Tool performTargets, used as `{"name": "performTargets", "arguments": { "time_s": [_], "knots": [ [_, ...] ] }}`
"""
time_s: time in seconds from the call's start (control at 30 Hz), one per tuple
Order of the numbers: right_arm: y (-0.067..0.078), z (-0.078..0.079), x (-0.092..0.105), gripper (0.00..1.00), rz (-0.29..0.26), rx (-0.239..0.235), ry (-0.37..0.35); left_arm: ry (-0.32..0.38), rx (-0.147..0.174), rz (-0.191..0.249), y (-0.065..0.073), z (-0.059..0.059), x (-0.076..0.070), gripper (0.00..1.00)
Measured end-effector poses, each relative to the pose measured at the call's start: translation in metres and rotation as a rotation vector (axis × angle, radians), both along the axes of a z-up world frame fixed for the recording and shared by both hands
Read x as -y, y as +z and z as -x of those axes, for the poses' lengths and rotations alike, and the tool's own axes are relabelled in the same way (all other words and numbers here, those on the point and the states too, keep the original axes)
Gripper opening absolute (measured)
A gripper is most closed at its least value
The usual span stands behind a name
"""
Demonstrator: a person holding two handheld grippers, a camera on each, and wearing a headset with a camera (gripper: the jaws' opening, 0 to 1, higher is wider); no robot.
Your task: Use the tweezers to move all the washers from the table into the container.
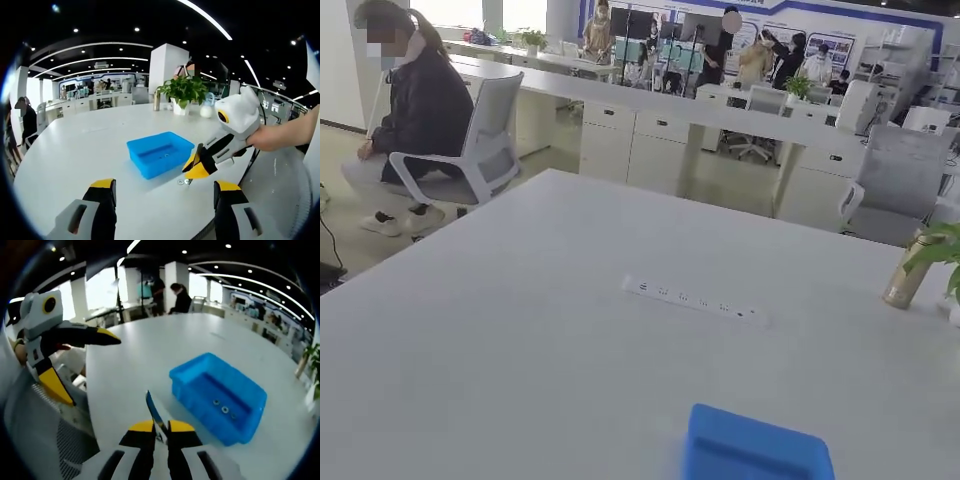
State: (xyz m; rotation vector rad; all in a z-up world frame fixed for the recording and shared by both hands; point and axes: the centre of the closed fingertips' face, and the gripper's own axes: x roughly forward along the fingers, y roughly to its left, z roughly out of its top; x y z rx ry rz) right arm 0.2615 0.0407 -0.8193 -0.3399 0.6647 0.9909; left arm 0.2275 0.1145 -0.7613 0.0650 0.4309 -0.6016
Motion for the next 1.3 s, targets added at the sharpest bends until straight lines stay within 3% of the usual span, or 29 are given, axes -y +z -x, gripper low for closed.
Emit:
{"name": "performTargets", "arguments": {
  "time_s": [0.1, 0.2, 0.6, 1.07, 1.23, 1.3],
  "knots": [
    [-0.001, -0.003, 0.004, 0.02, 0.022, 0.021, -0.003, -0.006, -0.001, -0.007, -0.001, 0.001, 0.001, 0.8],
    [-0.001, -0.003, 0.003, 0.01, 0.007, 0.016, -0.006, -0.005, 0.002, -0.009, 0.0, 0.001, 0.001, 0.8],
    [-0.002, 0.002, 0.007, 0.01, -0.035, -0.019, -0.07, 0.007, 0.016, 0.01, 0.004, 0.0, -0.001, 0.79],
    [-0.001, 0.014, 0.0, 0.01, -0.069, -0.056, -0.064, 0.022, 0.023, 0.014, 0.004, -0.002, -0.003, 0.78],
    [0.0, 0.01, 0.001, 0.03, -0.149, -0.115, -0.11, 0.029, 0.024, 0.017, 0.004, -0.003, -0.005, 0.77],
    [0.003, 0.008, 0.002, 0.03, -0.16, -0.106, -0.13, 0.034, 0.024, 0.022, 0.004, -0.003, -0.006, 0.77]
  ]
}}
